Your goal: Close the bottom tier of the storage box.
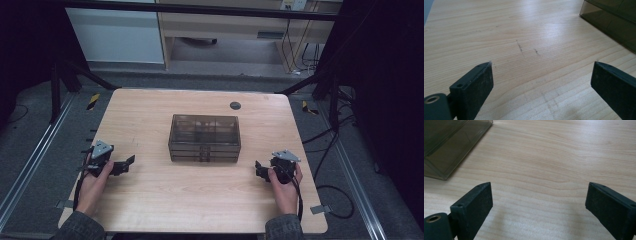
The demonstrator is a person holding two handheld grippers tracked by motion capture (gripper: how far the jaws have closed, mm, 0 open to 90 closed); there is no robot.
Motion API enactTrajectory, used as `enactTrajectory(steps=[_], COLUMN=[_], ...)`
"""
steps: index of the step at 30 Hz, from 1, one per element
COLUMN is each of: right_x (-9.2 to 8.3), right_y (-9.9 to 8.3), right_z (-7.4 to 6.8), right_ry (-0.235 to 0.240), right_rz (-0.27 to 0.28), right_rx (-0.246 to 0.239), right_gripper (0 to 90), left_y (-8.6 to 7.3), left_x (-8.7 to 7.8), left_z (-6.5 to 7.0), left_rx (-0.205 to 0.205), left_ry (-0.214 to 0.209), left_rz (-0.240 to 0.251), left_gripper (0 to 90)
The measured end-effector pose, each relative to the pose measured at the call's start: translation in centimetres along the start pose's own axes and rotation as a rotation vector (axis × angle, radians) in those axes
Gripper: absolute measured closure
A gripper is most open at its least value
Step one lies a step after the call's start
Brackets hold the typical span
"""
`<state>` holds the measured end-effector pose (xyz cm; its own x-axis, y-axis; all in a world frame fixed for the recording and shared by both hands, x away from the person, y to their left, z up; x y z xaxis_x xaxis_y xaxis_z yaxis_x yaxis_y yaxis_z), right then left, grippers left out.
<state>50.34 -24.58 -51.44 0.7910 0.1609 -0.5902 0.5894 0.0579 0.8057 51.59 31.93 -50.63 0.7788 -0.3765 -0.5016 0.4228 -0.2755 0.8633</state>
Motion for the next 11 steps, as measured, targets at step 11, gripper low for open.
enactTrajectory(steps=[11], right_x=[0.62], right_y=[0.25], right_z=[-0.04], right_ry=[-0.006], right_rz=[-0.053], right_rx=[0.000], right_gripper=[7.9], left_y=[0.14], left_x=[0.45], left_z=[-0.03], left_rx=[-0.003], left_ry=[0.010], left_rz=[-0.050], left_gripper=[4.3])
Point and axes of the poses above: each handheld gripper's, and its own axes: x roughly forward along the jaws, y roughly out of its top, z roughly to its right, the point moved 1 cm from there along x, roughly forward along the jaws, and after that the axes turned 4 degrees about x, right-handed, at the moved point
